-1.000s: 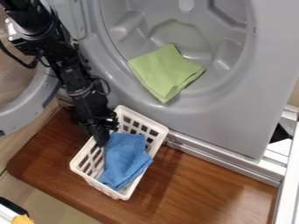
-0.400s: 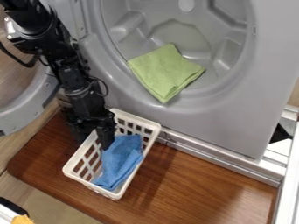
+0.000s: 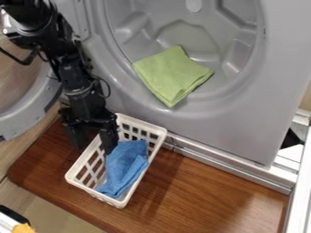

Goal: Moving the white basket to left side of the table

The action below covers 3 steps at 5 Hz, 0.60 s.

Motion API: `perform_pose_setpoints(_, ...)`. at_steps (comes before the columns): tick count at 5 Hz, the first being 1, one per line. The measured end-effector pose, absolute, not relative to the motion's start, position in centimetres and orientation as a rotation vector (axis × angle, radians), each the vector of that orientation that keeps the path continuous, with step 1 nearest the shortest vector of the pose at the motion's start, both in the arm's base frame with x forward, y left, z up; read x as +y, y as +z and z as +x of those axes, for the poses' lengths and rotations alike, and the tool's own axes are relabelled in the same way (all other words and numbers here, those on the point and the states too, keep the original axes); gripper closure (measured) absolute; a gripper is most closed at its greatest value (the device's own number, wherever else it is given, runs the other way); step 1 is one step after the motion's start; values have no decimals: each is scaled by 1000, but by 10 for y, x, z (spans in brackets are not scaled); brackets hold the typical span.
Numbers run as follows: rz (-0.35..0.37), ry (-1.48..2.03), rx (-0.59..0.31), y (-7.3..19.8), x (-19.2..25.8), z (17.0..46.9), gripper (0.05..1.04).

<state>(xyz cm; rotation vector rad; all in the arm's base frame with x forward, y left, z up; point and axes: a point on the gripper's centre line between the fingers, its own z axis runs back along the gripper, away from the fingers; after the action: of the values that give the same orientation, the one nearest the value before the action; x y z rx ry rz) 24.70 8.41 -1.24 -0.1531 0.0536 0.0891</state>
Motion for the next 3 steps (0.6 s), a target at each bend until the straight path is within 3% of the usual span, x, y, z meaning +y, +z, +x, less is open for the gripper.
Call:
perform_pose_setpoints(2, -65, 44, -13, 28, 68, 252, 81)
perform_pose_setpoints(3, -66, 41, -10, 28, 68, 252, 83)
